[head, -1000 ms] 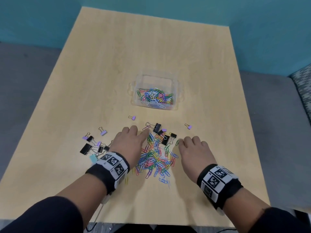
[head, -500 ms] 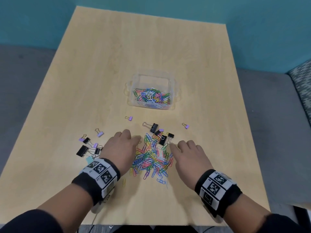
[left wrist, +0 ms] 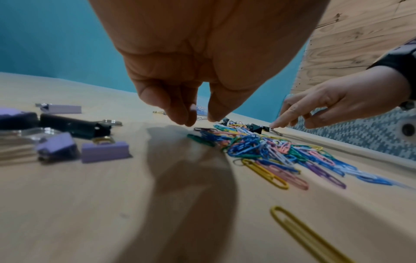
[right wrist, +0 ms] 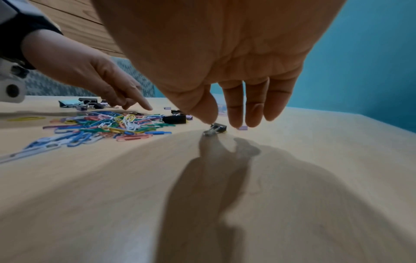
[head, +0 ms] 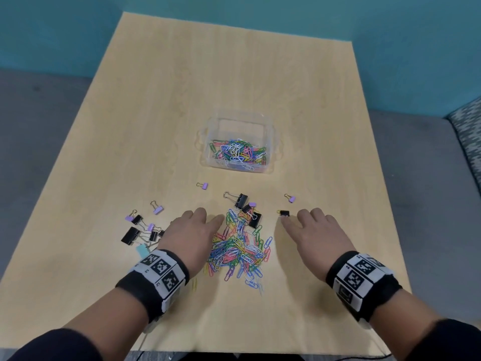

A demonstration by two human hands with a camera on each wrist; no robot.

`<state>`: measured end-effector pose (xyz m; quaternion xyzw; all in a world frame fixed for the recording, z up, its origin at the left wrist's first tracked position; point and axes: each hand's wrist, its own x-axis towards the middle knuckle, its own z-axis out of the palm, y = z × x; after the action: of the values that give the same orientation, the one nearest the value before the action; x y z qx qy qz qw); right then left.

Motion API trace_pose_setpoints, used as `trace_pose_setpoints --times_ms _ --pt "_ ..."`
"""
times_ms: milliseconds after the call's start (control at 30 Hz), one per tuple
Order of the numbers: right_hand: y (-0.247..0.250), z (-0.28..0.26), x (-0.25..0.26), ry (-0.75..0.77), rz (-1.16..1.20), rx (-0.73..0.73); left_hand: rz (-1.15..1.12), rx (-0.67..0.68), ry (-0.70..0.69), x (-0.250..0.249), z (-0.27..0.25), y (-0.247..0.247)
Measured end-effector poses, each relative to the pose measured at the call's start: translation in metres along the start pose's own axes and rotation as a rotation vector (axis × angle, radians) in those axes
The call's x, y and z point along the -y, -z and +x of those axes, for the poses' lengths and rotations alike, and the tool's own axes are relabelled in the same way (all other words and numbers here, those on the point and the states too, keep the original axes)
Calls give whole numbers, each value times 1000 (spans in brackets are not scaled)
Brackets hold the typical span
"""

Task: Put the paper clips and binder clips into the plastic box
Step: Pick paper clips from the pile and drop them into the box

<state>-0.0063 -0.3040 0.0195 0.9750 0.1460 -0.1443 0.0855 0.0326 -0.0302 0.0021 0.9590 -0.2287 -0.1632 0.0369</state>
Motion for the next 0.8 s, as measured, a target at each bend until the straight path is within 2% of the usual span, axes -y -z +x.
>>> trace_pose_setpoints --times_ms 100,200,300,400,533,667,800 --pt "-3 0 -2 102 -12 7 -6 3 -17 -1 2 2" --pt "-5 1 -6 122 -5 23 -3 -1 -18 -2 2 3" --pt "-1 4 -5 36 98 26 -25 20 -16 -4 2 4" --pt "4 13 -1 -152 309 24 -31 17 6 -5 1 6" --pt "-2 23 3 -144 336 105 -42 23 18 -8 1 7" --pt "-1 28 1 -185 472 148 -66 20 36 -4 1 4" --pt "-5 30 0 -164 383 185 -83 20 49 -3 1 1"
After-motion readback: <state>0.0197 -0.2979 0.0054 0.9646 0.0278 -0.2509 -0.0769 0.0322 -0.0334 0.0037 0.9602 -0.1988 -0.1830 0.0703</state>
